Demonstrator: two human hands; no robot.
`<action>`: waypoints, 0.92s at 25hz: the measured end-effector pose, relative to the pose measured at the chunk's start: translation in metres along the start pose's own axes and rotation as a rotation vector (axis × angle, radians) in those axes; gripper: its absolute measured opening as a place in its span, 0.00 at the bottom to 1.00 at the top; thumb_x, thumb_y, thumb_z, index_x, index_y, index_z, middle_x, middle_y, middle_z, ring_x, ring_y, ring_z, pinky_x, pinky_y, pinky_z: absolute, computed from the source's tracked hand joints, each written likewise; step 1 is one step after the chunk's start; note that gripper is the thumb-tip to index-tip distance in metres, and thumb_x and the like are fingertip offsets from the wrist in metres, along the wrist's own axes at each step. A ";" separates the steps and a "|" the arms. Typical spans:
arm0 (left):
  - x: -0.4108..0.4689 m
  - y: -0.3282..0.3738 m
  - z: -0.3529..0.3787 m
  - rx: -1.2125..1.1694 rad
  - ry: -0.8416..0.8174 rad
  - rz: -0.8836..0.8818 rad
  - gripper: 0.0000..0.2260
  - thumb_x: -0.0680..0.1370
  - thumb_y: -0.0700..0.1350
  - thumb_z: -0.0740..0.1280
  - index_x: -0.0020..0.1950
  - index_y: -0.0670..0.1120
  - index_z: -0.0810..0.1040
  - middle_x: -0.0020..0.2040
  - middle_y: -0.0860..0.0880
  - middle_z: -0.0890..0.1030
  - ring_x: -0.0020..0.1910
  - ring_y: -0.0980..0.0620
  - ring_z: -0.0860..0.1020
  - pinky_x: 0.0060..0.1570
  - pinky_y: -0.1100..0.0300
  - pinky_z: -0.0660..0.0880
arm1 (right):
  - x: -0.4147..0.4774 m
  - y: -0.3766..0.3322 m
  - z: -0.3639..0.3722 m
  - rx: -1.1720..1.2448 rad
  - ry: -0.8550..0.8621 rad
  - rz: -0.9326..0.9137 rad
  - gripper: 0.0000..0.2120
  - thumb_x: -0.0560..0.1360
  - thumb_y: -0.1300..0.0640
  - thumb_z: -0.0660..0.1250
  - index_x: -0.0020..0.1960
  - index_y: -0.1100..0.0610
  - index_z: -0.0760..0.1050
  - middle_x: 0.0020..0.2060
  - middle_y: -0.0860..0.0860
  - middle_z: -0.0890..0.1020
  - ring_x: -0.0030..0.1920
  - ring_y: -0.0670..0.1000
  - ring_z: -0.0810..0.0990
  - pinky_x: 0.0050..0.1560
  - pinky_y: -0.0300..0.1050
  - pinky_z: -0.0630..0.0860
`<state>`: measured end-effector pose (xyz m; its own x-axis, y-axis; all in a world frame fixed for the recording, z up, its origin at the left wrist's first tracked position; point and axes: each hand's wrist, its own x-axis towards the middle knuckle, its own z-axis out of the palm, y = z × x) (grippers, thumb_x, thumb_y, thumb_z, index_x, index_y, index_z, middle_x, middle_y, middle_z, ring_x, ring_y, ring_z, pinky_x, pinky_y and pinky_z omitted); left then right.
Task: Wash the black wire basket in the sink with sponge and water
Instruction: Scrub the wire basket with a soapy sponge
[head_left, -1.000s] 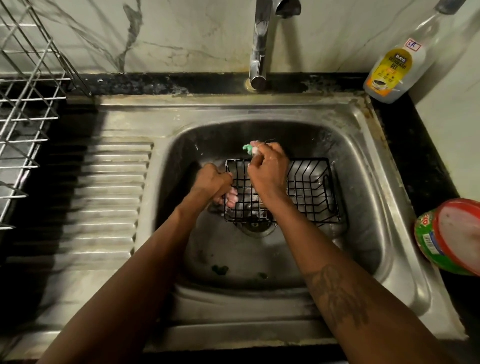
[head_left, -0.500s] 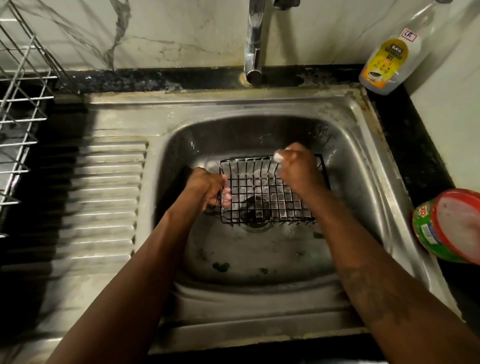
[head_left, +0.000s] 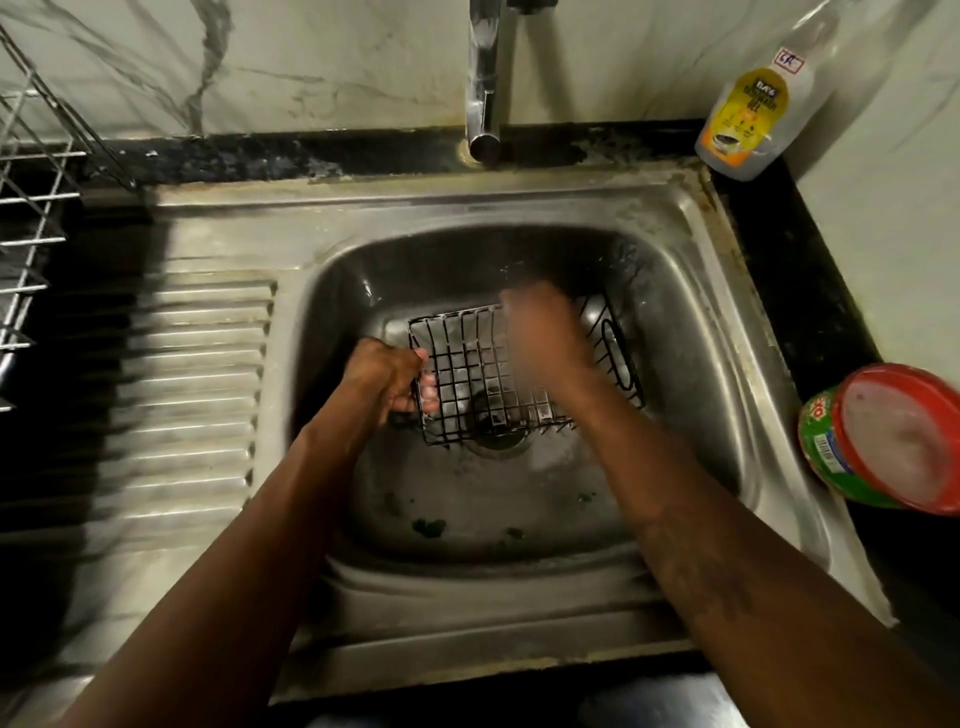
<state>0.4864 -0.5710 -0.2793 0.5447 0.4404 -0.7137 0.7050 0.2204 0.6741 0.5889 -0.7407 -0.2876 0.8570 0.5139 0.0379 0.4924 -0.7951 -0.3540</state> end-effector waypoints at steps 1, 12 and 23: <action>0.001 -0.002 -0.001 0.000 0.000 -0.001 0.07 0.83 0.38 0.63 0.47 0.39 0.75 0.36 0.42 0.77 0.30 0.45 0.77 0.48 0.39 0.81 | 0.000 0.022 -0.006 -0.066 0.022 0.092 0.15 0.82 0.64 0.61 0.67 0.59 0.77 0.59 0.59 0.78 0.52 0.55 0.79 0.45 0.43 0.74; -0.001 -0.012 -0.002 -0.011 -0.018 0.026 0.06 0.82 0.38 0.65 0.54 0.35 0.77 0.37 0.40 0.79 0.32 0.43 0.80 0.44 0.41 0.83 | -0.017 -0.002 0.000 0.339 0.194 0.053 0.19 0.77 0.69 0.64 0.67 0.61 0.78 0.55 0.53 0.75 0.46 0.46 0.76 0.38 0.34 0.74; -0.003 -0.010 0.001 -0.016 -0.029 -0.003 0.04 0.83 0.37 0.64 0.54 0.37 0.77 0.39 0.40 0.79 0.34 0.44 0.80 0.35 0.47 0.84 | -0.006 0.062 -0.019 0.157 0.286 0.387 0.15 0.76 0.67 0.66 0.62 0.63 0.79 0.56 0.61 0.80 0.55 0.61 0.80 0.55 0.48 0.77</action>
<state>0.4780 -0.5751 -0.2840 0.5560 0.4145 -0.7205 0.6993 0.2353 0.6750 0.6167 -0.7990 -0.2922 0.9903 0.0651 0.1224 0.1206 -0.8403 -0.5285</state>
